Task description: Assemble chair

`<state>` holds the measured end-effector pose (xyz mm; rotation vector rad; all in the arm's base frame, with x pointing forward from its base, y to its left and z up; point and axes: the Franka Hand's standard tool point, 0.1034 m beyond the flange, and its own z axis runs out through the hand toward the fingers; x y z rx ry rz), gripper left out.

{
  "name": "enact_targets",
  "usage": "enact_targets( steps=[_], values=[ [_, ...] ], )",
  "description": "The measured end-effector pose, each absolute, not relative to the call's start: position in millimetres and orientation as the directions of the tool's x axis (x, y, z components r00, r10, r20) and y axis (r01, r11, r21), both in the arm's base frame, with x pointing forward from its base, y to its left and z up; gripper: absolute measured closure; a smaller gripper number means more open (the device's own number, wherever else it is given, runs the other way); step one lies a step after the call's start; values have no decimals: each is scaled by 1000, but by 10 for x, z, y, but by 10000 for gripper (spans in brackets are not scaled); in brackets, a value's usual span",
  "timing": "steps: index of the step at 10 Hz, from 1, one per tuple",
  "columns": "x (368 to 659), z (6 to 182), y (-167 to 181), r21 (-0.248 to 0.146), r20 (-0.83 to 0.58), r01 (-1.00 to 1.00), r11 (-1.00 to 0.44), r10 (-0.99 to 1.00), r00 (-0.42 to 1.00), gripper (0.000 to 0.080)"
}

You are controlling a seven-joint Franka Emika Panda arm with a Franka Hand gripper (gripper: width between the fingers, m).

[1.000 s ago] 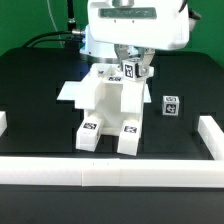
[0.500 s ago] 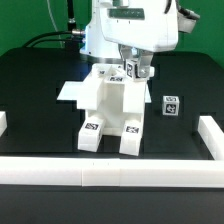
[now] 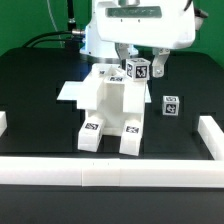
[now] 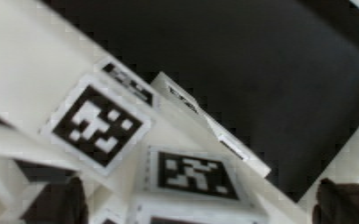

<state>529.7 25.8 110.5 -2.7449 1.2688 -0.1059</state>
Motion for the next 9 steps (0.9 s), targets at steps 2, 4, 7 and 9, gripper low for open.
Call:
enact_targets(
  steps=[2, 4, 7, 9],
  values=[
    [5290, 1085, 242, -107, 52, -567, -817, -574, 817, 150],
    [5293, 1087, 240, -71, 80, -345, -936, -350, 933, 150],
    [5293, 1089, 236, -36, 92, -65, -997, -68, 993, 150],
    [5291, 1088, 237, -4, 91, 115, -993, 115, 989, 150]
  ],
)
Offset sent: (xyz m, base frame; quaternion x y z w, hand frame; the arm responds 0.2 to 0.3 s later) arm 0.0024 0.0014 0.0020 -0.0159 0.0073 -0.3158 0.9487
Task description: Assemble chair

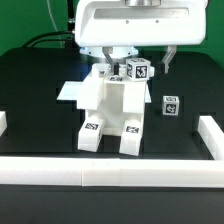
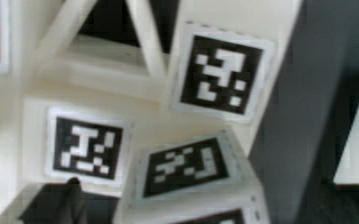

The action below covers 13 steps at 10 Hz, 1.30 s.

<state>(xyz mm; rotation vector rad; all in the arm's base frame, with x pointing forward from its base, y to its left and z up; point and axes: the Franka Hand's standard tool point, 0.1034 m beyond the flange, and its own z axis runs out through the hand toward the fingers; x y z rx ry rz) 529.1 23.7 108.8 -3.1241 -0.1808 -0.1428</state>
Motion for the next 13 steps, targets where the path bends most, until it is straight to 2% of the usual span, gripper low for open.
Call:
enact_targets(
  steps=[2, 3, 4, 5, 6, 8, 13],
  values=[
    [5292, 1089, 236, 9, 90, 183, -983, 183, 979, 150],
    [5292, 1089, 236, 9, 90, 182, -983, 182, 979, 265],
    [5292, 1089, 236, 9, 90, 182, -983, 182, 979, 416],
    [5292, 1089, 235, 8, 90, 168, -986, 168, 982, 416],
    [5292, 1089, 235, 7, 90, 158, -987, 158, 983, 534],
    [5292, 1089, 235, 7, 90, 156, -988, 156, 984, 534],
    [5292, 1088, 242, -26, 87, -175, -984, -177, 980, 533]
  ],
)
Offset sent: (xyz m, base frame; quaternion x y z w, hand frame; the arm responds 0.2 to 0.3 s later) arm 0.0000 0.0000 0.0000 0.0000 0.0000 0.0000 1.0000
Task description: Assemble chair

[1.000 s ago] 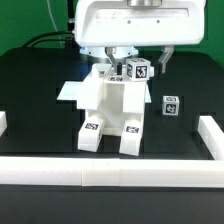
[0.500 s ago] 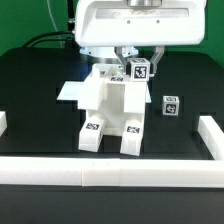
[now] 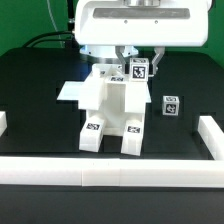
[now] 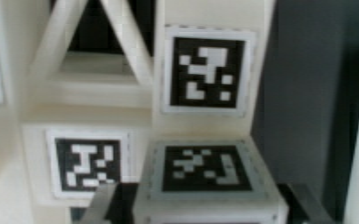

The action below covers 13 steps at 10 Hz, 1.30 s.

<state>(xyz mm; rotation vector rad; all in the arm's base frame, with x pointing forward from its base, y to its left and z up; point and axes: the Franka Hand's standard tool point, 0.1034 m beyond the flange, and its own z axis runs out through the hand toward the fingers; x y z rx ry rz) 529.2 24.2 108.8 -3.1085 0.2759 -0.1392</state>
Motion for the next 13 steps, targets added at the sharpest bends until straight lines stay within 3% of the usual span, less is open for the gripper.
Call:
enact_targets(
  steps=[4, 6, 8, 12, 13],
  values=[
    [5291, 1087, 252, -52, 76, -408, -911, -411, 908, 532],
    [5289, 1077, 257, -78, 56, -597, -798, -602, 797, 532],
    [5297, 1077, 283, -87, 51, -672, -735, -677, 734, 532],
    [5301, 1075, 305, -117, -3, -890, -440, -896, 443, 532],
    [5300, 1074, 305, -117, -2, -888, -444, -894, 448, 532]
  ],
)
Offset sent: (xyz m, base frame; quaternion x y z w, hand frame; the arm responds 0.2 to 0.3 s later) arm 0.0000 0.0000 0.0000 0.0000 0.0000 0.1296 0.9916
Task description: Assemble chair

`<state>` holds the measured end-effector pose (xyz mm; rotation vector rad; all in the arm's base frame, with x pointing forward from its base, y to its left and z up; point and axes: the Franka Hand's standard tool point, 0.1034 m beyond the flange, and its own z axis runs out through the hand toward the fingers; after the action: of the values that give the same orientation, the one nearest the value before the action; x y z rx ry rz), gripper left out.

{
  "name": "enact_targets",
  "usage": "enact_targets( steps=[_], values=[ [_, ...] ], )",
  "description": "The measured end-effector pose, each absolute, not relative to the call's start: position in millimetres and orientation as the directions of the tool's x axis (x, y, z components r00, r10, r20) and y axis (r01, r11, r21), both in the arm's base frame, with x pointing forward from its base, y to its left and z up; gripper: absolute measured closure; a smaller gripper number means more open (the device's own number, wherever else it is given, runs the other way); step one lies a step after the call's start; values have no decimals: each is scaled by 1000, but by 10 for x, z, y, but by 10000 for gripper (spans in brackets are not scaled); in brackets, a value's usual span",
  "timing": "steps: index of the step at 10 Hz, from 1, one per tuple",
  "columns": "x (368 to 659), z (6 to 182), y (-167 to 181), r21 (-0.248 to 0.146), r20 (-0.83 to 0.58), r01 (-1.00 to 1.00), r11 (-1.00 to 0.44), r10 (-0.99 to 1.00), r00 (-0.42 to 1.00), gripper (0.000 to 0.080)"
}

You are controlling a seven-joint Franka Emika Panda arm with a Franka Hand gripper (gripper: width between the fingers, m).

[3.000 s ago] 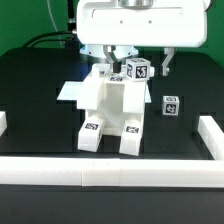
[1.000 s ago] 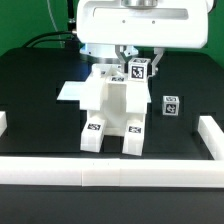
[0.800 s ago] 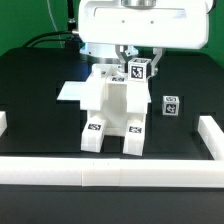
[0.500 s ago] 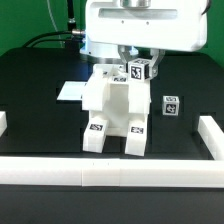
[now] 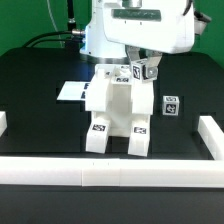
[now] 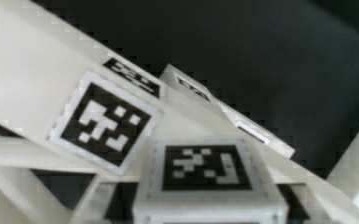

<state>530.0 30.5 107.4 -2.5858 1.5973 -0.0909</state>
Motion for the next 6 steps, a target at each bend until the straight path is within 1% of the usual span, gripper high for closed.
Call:
enact_targets(
  steps=[1, 2, 3, 4, 6],
  values=[
    [5299, 1071, 307, -115, 2, -870, -480, -876, 483, 439],
    [5317, 1071, 333, -109, 4, -860, -499, -865, 502, 238],
    [5343, 1086, 355, -99, 12, -821, -563, -825, 564, 238],
    [5383, 1117, 368, -96, 27, -756, -648, -761, 648, 169],
    [5381, 1109, 360, -92, 44, -650, -755, -655, 755, 154]
  ],
)
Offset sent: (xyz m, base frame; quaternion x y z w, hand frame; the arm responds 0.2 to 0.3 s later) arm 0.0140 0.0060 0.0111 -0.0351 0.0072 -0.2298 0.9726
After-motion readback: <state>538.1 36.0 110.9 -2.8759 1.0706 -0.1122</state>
